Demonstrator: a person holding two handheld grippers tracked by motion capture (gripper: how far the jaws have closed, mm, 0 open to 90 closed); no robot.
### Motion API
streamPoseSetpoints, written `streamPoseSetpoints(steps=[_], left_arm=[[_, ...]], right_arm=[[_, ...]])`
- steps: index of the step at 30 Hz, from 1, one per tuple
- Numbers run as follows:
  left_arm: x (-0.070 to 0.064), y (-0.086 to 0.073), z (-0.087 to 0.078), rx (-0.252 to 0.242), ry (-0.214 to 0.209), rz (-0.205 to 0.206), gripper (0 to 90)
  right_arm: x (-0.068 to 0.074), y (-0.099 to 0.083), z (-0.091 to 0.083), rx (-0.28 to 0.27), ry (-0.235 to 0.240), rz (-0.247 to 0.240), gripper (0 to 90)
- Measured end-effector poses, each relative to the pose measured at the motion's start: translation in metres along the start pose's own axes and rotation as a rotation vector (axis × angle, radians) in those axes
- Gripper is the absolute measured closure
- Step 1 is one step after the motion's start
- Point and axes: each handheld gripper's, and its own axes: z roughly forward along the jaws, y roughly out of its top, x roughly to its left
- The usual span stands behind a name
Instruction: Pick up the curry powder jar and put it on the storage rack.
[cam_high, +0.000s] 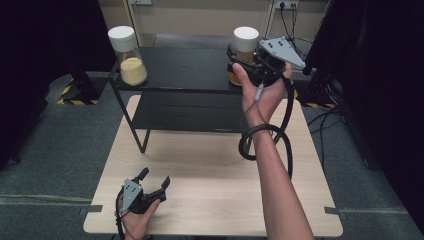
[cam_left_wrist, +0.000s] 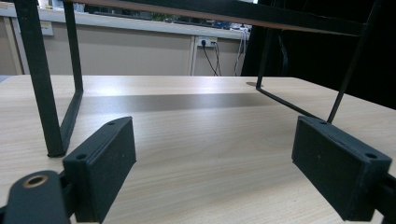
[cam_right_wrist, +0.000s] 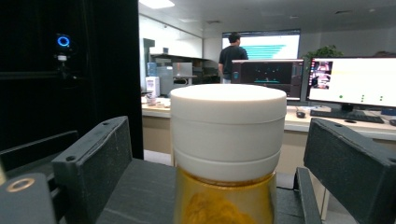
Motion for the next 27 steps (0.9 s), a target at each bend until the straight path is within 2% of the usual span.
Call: streamPoseSetpoints(steps=[12,17,27], left_arm=[[0.0,0.0,0.0,0.0,0.002,-0.001,12.7],[-0.001,0.0,0.0,-0.001,0.003,0.003,12.7],[-0.001,0.0,0.0,-0.001,0.004,0.004,12.8]], right_arm=[[0.004,-0.007,-0.018,-0.003,0.028,-0.04,6.7],[0.008,-0.009,-0.024,-0.005,0.027,-0.072,6.6],[0.008,-0.014,-0.034,0.0,0.018,-0.089,6.5]])
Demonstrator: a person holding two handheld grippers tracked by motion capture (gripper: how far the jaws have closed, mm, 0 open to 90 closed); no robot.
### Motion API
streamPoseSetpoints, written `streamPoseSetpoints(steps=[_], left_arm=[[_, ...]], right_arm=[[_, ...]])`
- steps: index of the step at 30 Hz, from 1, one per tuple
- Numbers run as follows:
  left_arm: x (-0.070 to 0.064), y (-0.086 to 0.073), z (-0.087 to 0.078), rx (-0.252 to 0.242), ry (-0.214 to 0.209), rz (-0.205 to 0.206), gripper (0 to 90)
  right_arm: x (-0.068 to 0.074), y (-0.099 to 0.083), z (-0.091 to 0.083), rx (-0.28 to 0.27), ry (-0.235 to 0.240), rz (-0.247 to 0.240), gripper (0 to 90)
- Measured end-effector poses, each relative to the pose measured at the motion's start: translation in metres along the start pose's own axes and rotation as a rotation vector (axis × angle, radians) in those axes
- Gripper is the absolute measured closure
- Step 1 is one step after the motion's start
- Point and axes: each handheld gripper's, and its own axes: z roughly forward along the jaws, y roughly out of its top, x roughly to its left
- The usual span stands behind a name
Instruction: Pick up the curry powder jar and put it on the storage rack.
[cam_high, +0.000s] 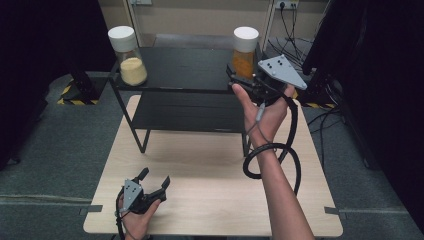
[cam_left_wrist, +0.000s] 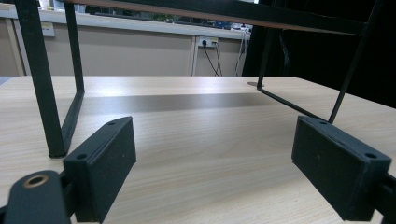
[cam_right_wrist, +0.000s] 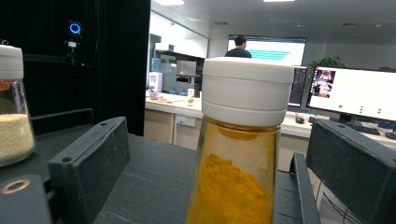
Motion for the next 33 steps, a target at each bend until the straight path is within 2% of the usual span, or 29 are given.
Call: streamPoseSetpoints(steps=[14,33], left_arm=[[0.0,0.0,0.0,-0.001,0.0,0.0,12.8],[0.0,0.0,0.0,-0.002,0.0,-0.002,12.8]], right_arm=[[0.006,-0.008,-0.011,0.007,0.015,-0.056,6.3],[0.017,-0.022,-0.016,0.03,0.013,-0.092,5.7]])
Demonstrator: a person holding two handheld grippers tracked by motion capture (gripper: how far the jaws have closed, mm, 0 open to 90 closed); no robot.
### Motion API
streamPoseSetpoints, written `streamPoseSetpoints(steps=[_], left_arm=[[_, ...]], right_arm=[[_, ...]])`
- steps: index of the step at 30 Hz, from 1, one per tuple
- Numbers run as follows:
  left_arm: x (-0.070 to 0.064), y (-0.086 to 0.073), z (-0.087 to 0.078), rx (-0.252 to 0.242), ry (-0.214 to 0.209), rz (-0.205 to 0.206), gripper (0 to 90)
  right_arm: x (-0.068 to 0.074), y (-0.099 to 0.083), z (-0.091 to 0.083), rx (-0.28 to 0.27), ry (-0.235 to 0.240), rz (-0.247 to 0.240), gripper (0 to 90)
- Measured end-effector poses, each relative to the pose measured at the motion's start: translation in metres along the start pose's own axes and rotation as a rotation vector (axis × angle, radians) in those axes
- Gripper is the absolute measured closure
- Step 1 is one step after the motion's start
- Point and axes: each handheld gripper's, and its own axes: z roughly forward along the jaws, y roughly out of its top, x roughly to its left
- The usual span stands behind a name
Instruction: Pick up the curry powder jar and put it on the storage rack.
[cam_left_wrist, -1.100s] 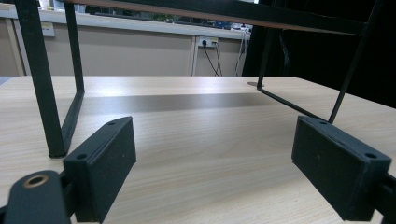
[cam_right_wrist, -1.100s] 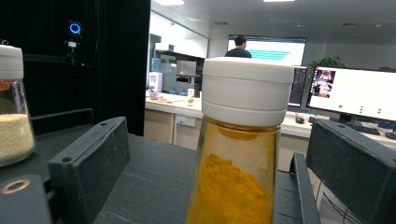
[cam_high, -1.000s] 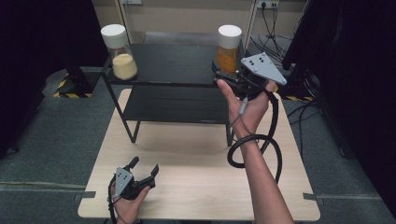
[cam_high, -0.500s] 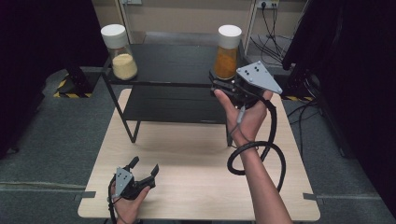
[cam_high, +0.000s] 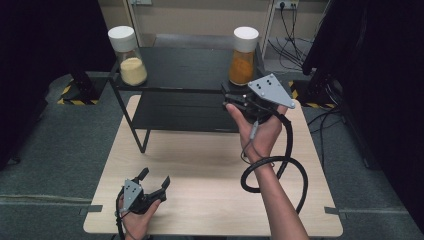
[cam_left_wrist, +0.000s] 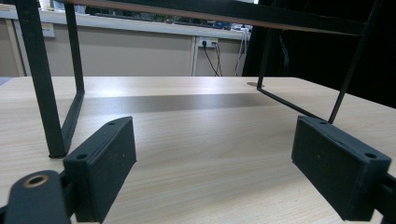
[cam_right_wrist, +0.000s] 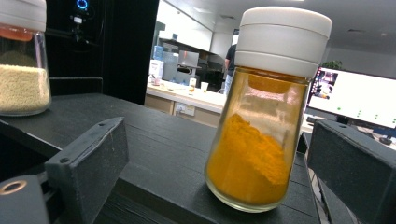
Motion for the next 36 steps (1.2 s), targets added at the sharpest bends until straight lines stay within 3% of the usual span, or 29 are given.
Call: streamPoseSetpoints(steps=[26,36], left_arm=[[0.0,0.0,0.0,0.0,0.001,0.001,12.9],[0.0,0.0,0.0,-0.001,0.002,0.0,13.0]], right_arm=[[0.01,-0.014,-0.017,-0.014,0.001,-0.025,5.5],[0.012,-0.033,-0.025,-0.013,0.014,0.0,5.6]])
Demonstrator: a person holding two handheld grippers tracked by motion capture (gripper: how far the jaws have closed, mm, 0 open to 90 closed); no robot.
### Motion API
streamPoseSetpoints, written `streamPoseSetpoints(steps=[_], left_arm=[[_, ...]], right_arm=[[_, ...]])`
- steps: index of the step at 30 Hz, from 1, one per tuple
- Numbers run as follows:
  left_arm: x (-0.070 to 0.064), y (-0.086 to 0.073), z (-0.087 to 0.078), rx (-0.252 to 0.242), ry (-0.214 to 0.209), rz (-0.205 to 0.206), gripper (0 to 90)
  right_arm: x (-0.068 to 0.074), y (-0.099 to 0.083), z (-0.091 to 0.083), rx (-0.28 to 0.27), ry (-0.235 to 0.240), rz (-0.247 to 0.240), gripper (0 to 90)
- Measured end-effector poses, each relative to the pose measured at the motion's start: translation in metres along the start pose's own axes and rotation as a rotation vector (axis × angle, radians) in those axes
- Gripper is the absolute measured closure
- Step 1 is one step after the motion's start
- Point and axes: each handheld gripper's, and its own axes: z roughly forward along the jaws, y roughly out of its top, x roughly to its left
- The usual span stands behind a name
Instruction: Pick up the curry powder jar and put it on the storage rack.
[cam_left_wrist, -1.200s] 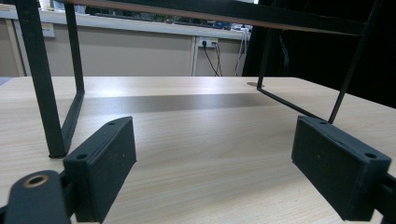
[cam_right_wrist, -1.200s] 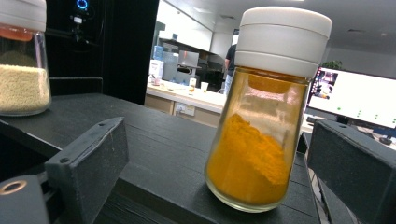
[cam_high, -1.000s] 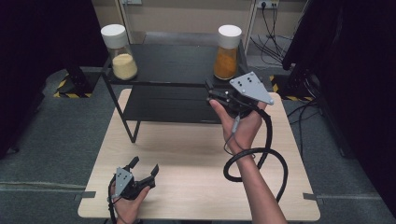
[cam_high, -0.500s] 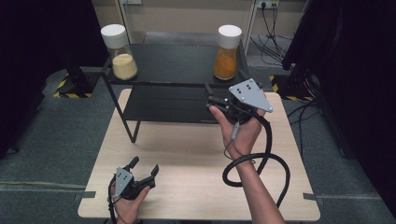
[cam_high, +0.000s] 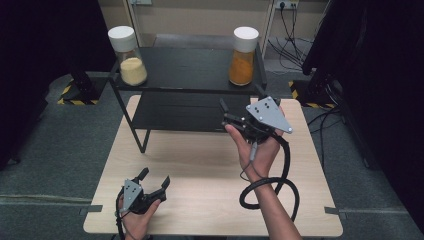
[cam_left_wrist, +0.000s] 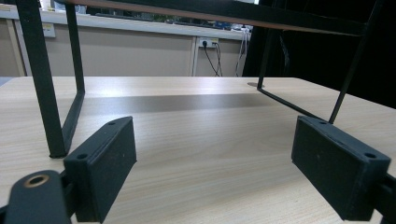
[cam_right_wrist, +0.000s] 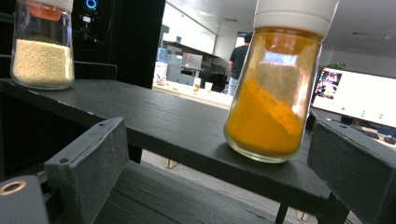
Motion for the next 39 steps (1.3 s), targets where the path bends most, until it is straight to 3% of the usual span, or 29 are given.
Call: streamPoseSetpoints(steps=[39], left_arm=[[0.0,0.0,0.0,-0.001,0.001,0.002,13.0]], right_arm=[[-0.005,-0.063,-0.031,0.066,0.055,0.032,5.5]])
